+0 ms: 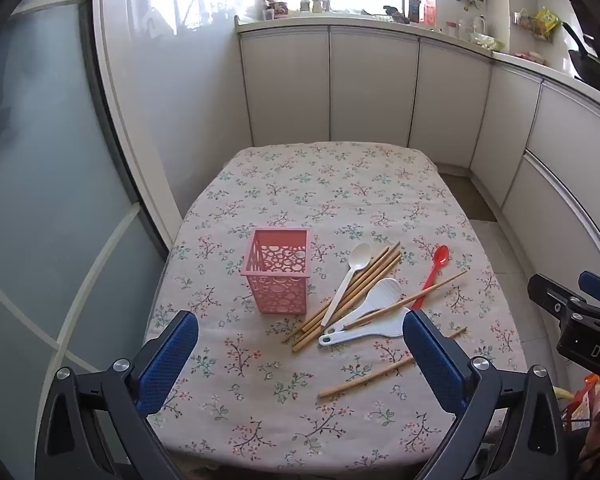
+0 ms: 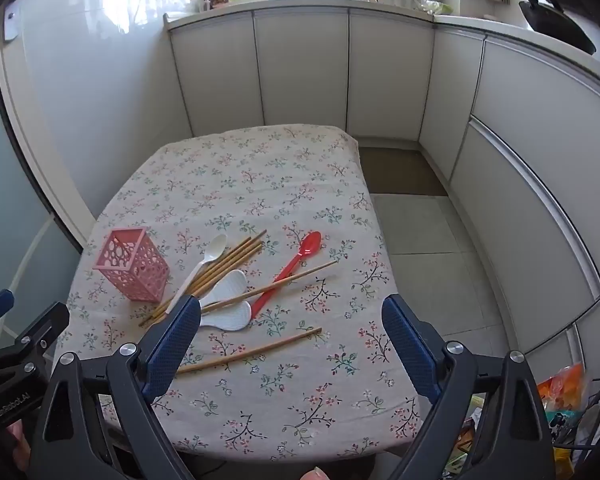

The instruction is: Organize utensils

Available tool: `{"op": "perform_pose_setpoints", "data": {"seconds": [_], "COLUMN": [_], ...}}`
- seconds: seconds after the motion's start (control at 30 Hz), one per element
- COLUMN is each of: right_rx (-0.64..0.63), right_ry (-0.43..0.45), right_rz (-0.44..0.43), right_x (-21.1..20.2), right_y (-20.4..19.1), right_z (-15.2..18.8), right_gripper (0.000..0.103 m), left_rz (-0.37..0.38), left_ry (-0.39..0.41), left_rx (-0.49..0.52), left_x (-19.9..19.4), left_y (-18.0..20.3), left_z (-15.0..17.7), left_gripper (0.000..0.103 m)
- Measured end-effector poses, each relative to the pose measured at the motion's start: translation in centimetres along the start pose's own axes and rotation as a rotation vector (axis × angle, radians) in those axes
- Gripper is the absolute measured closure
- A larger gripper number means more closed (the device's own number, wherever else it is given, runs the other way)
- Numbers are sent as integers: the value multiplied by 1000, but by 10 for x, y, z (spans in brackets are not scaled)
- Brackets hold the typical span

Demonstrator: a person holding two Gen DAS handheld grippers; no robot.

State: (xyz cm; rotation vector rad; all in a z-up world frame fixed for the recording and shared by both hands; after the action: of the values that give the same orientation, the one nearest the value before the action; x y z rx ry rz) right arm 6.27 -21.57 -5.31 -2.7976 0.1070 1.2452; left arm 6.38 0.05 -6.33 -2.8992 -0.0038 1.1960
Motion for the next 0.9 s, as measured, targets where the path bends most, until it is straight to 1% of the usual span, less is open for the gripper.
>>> {"op": "perform_pose_setpoints", "data": {"seconds": [0.37,0.43,0.9], "right_rx": [1,-1,0], "right_ry": [3,8,12], "right_rz": [6,7,1], "right_x": [2,-1,-4], "right_y": [0,1,0], "right_z": [2,0,-3], "right_gripper": [9,9,9], "left_rz": [-9,-11,-13], "left_ry": [8,2,15], "left_rx": [-27,-3,-9], "left_x": [-1,0,2], "left_y": [-13,1,1], "left_z": [0,-6,-6], "left_gripper": [0,0,0]}}
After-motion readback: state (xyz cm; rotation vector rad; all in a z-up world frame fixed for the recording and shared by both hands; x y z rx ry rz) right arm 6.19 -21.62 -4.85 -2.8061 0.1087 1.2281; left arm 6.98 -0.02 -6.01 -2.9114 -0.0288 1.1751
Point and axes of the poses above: each gripper's, at about its wrist camera, not at the fingertips, and x roughly the way its jaws point, y to its right, z to its underside, the point moved 9 cm from there along x, roughly the way its jaws point, and after that the axes turned 2 degrees about -x, right-handed, at the moved point
